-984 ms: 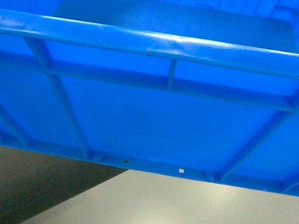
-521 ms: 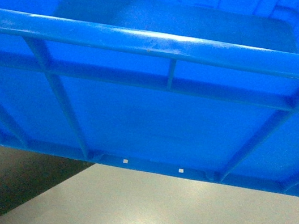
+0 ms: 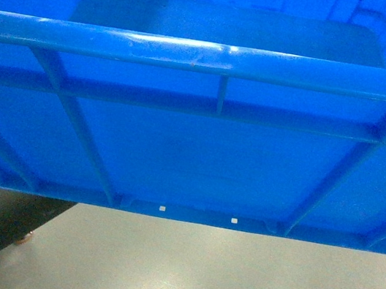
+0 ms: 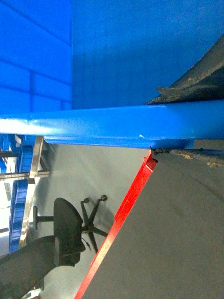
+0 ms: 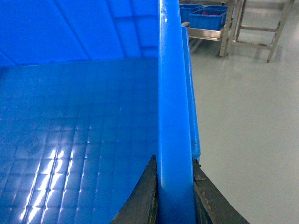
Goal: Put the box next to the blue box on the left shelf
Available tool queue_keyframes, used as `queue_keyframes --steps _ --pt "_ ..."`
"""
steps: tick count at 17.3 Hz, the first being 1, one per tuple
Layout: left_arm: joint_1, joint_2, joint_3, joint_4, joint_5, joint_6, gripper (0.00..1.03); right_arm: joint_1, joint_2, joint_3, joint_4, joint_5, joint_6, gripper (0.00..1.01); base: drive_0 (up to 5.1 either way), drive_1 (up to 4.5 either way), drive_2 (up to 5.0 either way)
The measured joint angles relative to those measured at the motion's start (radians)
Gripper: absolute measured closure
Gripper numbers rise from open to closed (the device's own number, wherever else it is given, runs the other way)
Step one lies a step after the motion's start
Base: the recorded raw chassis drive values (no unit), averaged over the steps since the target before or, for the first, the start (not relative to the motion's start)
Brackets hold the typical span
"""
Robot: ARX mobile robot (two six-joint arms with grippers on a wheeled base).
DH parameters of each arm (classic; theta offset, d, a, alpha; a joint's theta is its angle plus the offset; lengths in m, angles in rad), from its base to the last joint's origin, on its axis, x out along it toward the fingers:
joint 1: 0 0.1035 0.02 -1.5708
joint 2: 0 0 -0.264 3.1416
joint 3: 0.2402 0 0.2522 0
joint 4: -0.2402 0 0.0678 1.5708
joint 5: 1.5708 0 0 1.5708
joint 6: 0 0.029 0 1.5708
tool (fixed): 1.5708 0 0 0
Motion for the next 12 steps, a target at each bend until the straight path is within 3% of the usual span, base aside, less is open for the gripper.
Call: queue_keyframes --steps 12 --pt "0.0 0.0 0.0 0.0 0.0 0.0 0.84 0.0 0.0 0.0 0.0 0.0 0.0 0.91 -1.5 -1.46 -1.5"
